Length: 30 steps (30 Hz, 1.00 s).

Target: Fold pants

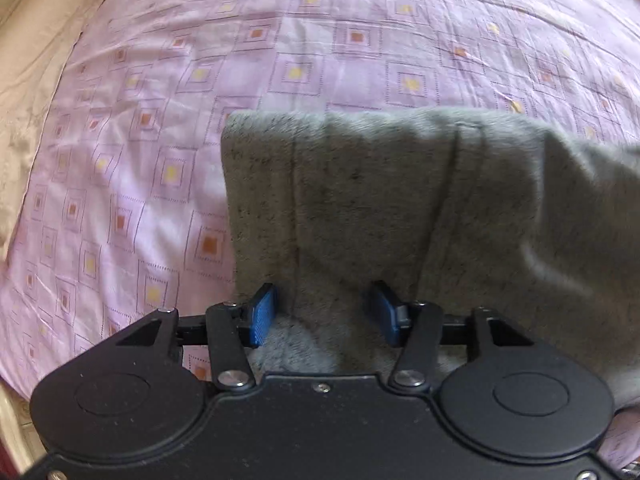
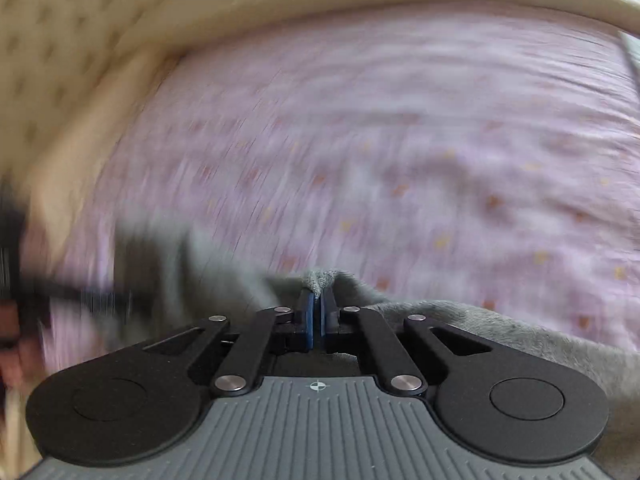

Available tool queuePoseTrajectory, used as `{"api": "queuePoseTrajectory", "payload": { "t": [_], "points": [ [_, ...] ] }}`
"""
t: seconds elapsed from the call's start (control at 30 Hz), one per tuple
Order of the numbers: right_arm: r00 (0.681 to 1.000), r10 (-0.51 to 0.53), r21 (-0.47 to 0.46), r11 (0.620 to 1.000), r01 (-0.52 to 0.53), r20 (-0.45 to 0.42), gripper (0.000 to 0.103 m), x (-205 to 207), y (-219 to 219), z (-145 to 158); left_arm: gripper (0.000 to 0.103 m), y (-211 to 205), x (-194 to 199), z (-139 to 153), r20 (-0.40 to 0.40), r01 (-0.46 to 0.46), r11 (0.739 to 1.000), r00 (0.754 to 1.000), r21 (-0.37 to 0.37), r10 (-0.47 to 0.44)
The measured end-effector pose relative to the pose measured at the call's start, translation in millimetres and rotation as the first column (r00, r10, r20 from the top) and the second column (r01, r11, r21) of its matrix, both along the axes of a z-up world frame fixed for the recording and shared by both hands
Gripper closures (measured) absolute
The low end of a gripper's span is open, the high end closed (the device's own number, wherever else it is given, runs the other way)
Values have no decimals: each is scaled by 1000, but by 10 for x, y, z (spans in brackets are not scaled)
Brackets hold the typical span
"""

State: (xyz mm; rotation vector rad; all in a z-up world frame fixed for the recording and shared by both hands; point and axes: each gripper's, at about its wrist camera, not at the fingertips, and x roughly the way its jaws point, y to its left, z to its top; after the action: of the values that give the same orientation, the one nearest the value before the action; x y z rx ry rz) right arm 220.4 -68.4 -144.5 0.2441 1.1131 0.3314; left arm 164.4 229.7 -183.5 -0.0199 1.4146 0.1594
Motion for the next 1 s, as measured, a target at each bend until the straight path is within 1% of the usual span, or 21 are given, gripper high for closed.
{"api": "queuePoseTrajectory", "payload": {
  "t": [0.07,0.13,0.2,0.23,0.27,0.3,0.37,0.43,0.47,0.53,0.57,0.63,0.67,0.7,0.77,0.8,0.83,0.87,0.93,0.97,1.0],
  "points": [
    [997,-79,25,997,79,-11,100,280,-64,-75,38,40,-63,7,-5,9,1000,1000,3,-9],
    [997,-74,-21,997,74,4,102,483,5,-154,37,104,-84,16,-5,-4,1000,1000,-21,4],
    [997,-78,-40,996,78,1,103,621,44,-241,36,174,-87,21,-13,-36,998,999,-45,35],
    [997,-74,-50,996,73,-13,103,672,54,-288,37,182,-69,36,-18,-46,997,999,-55,45],
    [997,-66,-51,997,64,-33,103,728,52,-308,40,188,-59,70,-21,-44,997,999,-64,43],
    [997,-62,-37,997,61,-39,99,748,39,-291,45,188,-51,125,-17,-41,997,999,-68,40],
    [998,-53,-5,999,53,-34,97,738,-17,-212,48,162,-26,299,14,-21,997,1000,-75,22],
    [999,-16,-7,1000,15,-36,75,693,-41,-166,48,89,35,523,87,24,995,996,-96,-16],
    [999,5,-19,1000,-6,-37,71,659,-43,-154,46,45,86,618,128,45,994,991,-98,-32],
    [998,47,-64,997,-49,-34,70,598,-7,-173,45,-51,241,717,187,74,992,981,-100,-55],
    [998,62,-82,995,-64,-32,70,560,19,-186,44,-91,325,710,196,80,991,979,-104,-59],
    [996,79,-89,993,-83,-52,70,493,59,-253,44,-127,448,604,176,67,992,983,-107,-47],
    [994,81,-90,992,-87,-71,70,472,82,-303,44,-124,484,508,148,48,994,988,-96,-34],
    [992,89,-101,990,-98,-87,70,460,119,-360,43,-98,497,384,108,28,997,994,-68,-20],
    [989,122,-170,976,-134,-79,70,456,225,-450,42,-10,414,70,-11,6,999,1000,39,-6],
    [988,137,-216,965,-148,-67,70,488,281,-508,34,83,330,-73,-51,-5,999,999,48,7],
    [989,138,-256,955,-148,-53,70,521,314,-550,28,177,234,-122,-25,-33,999,999,24,34],
    [991,129,-288,948,-134,-38,70,567,342,-594,19,244,163,-135,-7,-56,998,998,27,56],
    [994,112,-313,944,-105,3,71,645,372,-623,20,311,124,-125,-24,-77,997,997,3,77],
    [994,113,-324,940,-102,14,71,673,395,-621,25,324,114,-98,-25,-84,996,996,-7,84],
    [993,113,-334,937,-101,16,71,689,415,-605,34,326,108,-49,-22,-88,996,996,-26,87]
  ]
}}
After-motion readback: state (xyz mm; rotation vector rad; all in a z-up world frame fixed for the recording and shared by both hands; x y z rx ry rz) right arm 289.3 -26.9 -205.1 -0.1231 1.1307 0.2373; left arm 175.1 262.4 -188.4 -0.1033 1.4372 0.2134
